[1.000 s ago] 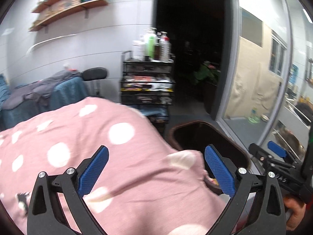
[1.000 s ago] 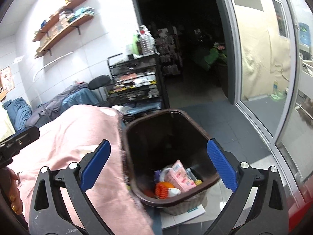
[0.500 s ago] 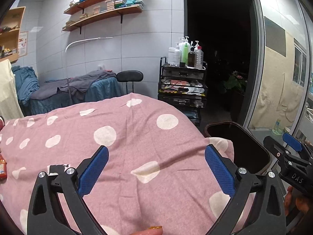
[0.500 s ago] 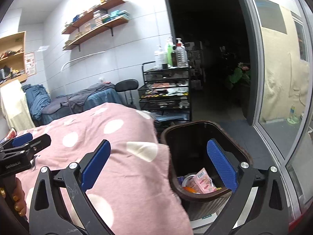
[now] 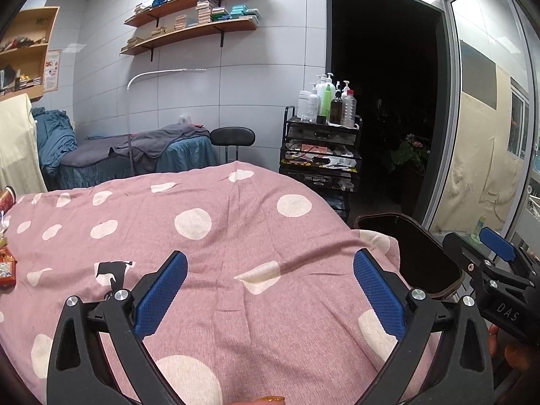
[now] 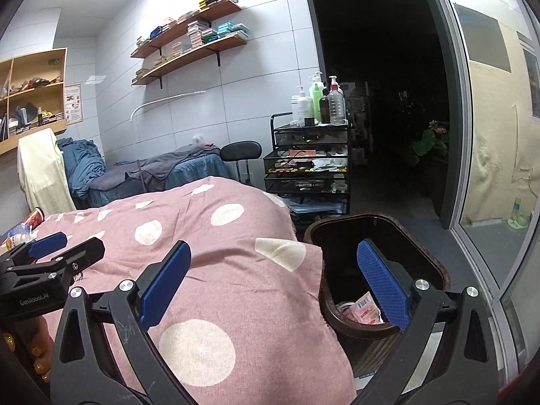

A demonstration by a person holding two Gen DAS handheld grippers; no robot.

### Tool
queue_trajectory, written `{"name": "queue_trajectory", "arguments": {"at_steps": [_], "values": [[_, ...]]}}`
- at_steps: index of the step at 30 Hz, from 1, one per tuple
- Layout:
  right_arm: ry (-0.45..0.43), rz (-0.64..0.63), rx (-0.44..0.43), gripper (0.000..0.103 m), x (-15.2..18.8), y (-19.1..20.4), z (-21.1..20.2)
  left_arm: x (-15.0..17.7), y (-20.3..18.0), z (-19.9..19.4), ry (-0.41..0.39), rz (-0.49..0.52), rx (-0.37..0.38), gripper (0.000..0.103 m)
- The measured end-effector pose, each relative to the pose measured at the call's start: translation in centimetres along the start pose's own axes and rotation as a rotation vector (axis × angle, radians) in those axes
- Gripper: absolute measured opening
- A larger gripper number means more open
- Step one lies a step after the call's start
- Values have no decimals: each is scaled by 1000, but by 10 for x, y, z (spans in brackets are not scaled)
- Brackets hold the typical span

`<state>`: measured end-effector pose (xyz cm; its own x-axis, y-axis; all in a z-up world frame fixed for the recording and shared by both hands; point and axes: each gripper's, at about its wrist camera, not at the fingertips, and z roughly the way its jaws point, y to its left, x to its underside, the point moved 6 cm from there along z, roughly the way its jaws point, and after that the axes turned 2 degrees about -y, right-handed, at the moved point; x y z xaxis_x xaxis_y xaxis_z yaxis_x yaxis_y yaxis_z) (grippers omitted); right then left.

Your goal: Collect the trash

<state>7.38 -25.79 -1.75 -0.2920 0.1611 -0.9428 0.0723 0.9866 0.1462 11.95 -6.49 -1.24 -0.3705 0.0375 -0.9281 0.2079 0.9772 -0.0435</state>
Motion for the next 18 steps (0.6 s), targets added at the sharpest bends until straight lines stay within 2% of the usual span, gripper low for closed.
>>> {"name": "queue_trajectory", "arguments": {"at_steps": [18], "values": [[-12,-7,-9,97,1,2,-6,-3,1,-10,-41,3,-22,98]]}}
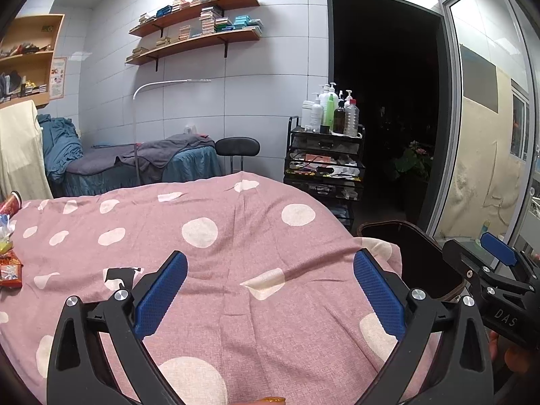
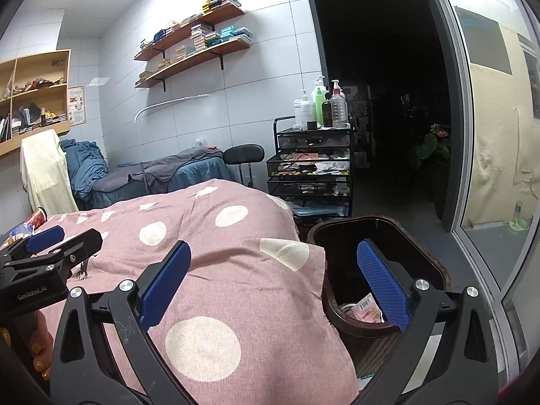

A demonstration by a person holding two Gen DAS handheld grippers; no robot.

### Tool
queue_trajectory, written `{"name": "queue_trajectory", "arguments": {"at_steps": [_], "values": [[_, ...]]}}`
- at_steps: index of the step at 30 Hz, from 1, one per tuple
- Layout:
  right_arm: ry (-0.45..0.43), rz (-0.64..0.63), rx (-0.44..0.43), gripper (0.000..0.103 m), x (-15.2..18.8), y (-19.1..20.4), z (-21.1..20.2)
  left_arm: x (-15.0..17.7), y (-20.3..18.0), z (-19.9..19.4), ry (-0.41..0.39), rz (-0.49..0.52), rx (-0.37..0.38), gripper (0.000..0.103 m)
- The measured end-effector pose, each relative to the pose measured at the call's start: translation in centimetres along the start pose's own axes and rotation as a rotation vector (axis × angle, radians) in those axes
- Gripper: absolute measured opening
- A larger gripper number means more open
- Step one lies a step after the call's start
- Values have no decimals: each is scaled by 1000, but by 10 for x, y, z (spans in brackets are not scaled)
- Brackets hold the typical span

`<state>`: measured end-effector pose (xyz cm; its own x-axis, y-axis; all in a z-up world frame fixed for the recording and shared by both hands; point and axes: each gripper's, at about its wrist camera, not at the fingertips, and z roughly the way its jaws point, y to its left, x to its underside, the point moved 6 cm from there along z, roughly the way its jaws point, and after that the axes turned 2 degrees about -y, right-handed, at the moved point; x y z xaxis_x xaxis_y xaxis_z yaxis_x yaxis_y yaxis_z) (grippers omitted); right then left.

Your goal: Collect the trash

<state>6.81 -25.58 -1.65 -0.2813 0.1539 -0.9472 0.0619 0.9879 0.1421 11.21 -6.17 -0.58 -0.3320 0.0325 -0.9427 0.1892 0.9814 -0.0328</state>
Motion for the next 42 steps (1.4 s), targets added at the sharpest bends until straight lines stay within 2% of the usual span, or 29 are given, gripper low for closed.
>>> {"name": "queue_trajectory", "arguments": {"at_steps": [42], "values": [[4,2,1,97,0,0,1,-1,3,-1,-4,-7,1,98]]}}
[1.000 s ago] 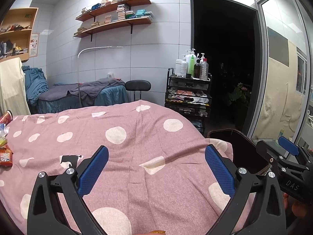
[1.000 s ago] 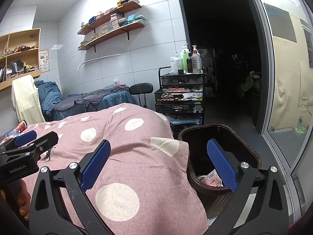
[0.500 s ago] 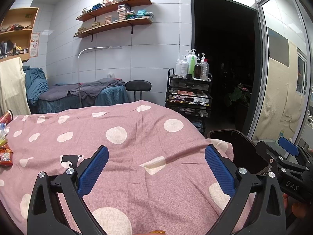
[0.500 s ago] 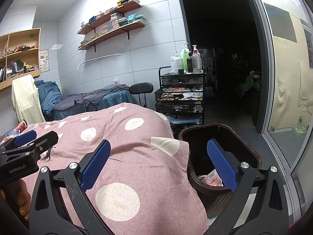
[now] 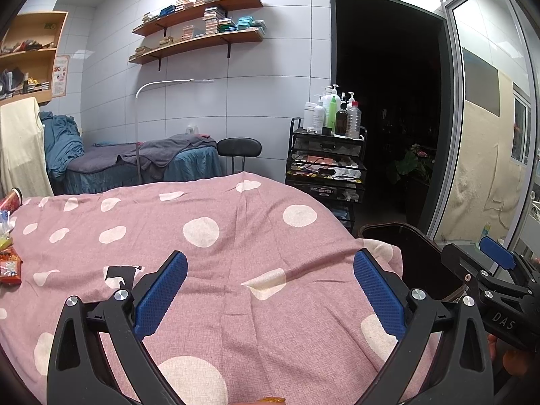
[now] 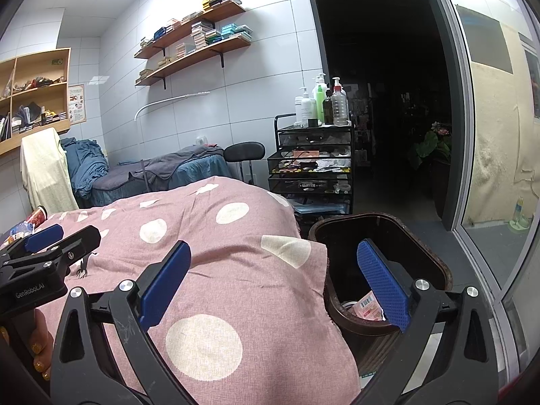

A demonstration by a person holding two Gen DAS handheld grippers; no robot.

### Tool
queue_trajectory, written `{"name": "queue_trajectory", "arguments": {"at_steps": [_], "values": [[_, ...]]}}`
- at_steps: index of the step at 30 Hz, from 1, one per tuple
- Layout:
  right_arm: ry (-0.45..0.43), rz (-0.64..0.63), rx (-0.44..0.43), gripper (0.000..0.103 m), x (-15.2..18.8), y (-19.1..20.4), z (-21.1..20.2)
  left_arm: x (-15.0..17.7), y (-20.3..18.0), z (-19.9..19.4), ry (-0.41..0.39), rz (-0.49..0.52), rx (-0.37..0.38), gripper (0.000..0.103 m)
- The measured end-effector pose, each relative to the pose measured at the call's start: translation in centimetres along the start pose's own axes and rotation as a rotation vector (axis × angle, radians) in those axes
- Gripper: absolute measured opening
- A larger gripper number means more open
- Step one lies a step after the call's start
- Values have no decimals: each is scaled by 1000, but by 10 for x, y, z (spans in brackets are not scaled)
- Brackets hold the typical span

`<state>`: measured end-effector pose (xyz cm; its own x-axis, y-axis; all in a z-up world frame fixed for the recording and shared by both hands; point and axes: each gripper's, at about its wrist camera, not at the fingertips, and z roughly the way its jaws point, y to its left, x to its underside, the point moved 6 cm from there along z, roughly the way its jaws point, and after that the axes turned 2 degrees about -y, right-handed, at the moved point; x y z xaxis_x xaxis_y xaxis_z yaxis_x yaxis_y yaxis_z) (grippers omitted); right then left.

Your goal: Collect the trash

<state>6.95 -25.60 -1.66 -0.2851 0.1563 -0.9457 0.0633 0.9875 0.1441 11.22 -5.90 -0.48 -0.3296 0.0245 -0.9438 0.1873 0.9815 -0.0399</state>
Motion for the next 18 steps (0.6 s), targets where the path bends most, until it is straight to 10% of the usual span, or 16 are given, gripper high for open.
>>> {"name": "queue_trajectory", "arguments": {"at_steps": [18], "values": [[2,0,0,97,0,1,0,2,1,-1,6,-6,4,98]]}}
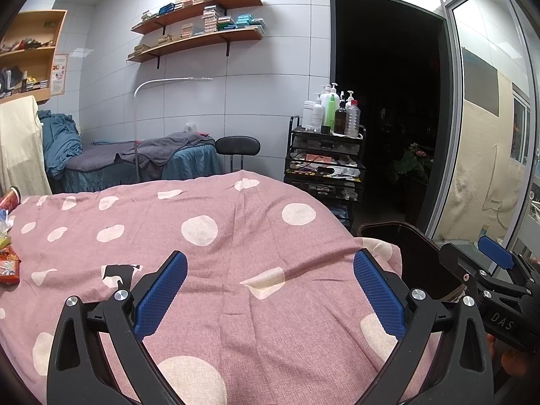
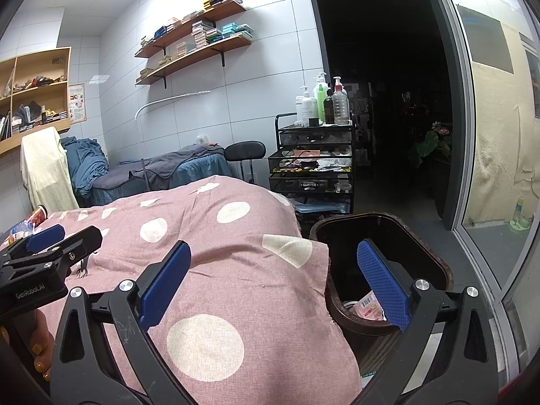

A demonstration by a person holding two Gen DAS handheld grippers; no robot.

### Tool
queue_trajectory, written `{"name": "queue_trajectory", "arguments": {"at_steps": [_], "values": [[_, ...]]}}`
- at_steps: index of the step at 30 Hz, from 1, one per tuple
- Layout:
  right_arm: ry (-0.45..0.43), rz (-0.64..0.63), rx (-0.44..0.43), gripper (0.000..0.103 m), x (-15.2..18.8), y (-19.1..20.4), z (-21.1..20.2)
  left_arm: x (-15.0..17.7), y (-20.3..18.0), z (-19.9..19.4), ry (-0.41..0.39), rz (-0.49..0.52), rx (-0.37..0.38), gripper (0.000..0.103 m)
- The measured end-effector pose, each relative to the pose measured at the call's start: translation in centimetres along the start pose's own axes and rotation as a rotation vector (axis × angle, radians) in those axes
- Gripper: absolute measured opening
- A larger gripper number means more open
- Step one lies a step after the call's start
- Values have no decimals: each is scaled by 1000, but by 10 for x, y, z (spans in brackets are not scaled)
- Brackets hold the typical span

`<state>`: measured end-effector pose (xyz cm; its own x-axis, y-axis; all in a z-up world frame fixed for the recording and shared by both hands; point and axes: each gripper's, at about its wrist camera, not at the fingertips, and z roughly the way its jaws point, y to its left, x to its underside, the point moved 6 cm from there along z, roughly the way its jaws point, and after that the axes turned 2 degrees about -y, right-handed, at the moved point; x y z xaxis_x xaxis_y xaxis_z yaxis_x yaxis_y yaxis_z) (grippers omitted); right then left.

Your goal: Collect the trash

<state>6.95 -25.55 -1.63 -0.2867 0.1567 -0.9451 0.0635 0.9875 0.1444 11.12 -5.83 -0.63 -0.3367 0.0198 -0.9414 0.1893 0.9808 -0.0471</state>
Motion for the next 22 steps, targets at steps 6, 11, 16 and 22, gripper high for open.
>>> {"name": "queue_trajectory", "arguments": {"at_steps": [6,11,16,22], "values": [[0,0,0,97,0,0,0,2,-1,0,2,0,1,98],[0,1,0,98,0,0,0,1,-1,1,0,0,0,98],[1,0,-1,98,-1,-1,0,3,-2,2,7,5,0,98],[4,0,-1,97,1,-1,1,4,0,2,7,1,-6,98]]}}
